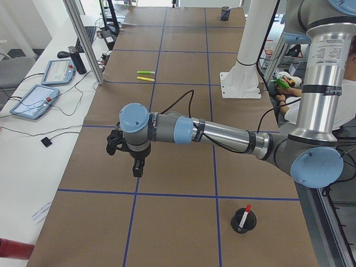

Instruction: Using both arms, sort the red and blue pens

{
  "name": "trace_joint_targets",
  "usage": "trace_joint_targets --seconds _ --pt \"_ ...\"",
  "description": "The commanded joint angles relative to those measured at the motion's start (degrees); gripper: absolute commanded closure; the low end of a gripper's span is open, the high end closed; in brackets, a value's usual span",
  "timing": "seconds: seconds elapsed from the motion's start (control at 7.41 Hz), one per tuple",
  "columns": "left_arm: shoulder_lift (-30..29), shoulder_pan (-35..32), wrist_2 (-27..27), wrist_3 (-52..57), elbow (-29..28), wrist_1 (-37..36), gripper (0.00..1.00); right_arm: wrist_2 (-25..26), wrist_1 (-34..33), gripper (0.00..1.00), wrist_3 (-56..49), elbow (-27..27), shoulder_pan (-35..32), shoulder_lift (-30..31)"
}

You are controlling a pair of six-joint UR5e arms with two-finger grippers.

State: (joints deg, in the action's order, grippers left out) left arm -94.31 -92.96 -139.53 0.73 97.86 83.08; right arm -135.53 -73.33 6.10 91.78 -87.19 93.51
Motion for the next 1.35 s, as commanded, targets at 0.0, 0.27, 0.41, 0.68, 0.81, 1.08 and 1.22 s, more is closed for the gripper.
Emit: trace_joint_targets --seconds 0.0,0.27,0.41,0.68,0.81,1.08,1.22 --pt "0.27 0.06 0.05 0.15 -0.74 -0.02 0.00 0.96 -0.32 0.00 2.07 3.13 1.75 0.09" --pt "0.35 0.06 0.05 0.06 -0.92 -0.11 0.00 4.72 -0.67 0.00 4.01 4.20 3.95 0.01" --pt "0.44 0.06 -0.12 0.06 -0.92 -0.11 0.00 6.32 -0.93 0.00 4.01 4.89 4.83 0.18" --pt "0.97 0.06 -0.30 0.15 -0.83 0.06 0.00 7.12 -3.30 0.00 2.97 4.55 6.49 -0.08" --pt "1.23 0.06 -0.30 0.15 -0.83 0.07 0.00 8.51 -4.70 0.00 1.13 4.38 6.85 0.18" --pt "1.76 0.06 -0.47 0.15 -0.74 0.24 0.00 10.20 -16.43 0.00 -6.15 4.63 7.56 -2.17" --pt "2.02 0.06 -0.56 0.15 -0.83 0.33 0.00 8.72 -21.37 0.00 -6.62 5.68 7.30 -2.97"
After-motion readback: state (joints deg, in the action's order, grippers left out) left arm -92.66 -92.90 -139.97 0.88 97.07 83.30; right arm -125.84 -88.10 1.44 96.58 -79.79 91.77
